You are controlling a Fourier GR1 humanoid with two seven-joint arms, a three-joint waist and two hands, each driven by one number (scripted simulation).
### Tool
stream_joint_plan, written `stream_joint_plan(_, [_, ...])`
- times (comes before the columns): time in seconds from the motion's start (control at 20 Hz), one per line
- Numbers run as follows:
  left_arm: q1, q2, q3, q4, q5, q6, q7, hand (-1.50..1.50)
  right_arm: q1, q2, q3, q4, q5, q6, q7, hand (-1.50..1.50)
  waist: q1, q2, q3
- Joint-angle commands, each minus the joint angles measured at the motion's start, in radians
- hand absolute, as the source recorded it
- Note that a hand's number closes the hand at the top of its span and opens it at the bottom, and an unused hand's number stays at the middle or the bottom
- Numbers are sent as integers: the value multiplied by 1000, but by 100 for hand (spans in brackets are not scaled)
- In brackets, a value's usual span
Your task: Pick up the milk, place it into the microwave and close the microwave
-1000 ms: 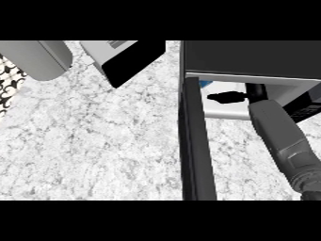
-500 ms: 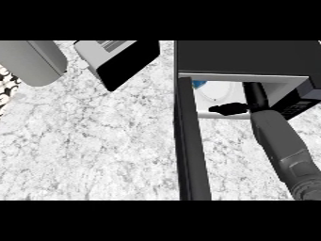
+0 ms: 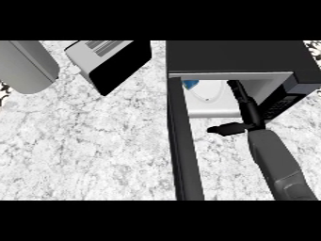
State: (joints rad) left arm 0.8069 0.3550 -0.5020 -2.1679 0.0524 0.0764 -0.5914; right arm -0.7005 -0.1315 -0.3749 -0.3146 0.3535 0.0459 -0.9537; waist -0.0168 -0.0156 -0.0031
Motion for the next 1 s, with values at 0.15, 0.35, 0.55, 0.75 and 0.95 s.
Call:
stream_joint_plan(0.15, [-145,-46,-83,1,-63,16,197,150,190,-7,34,-136,-31,136,-24,-150,-45,1,1])
stream_joint_plan(0.35, [-246,-58,-91,60,-80,-15,262,150,352,-30,46,-230,-57,214,-89,-150,-59,2,0])
stream_joint_plan(0.55, [-324,-100,-106,109,-113,-4,343,150,479,-33,75,-437,-95,251,-26,-150,-47,2,0])
stream_joint_plan(0.75, [-478,-175,-141,200,-217,19,454,150,616,-64,80,-593,-146,299,16,-150,-50,6,0])
stream_joint_plan(0.95, [-614,-226,-154,356,-253,-15,492,150,768,-104,61,-770,-196,299,40,-150,-40,11,1])
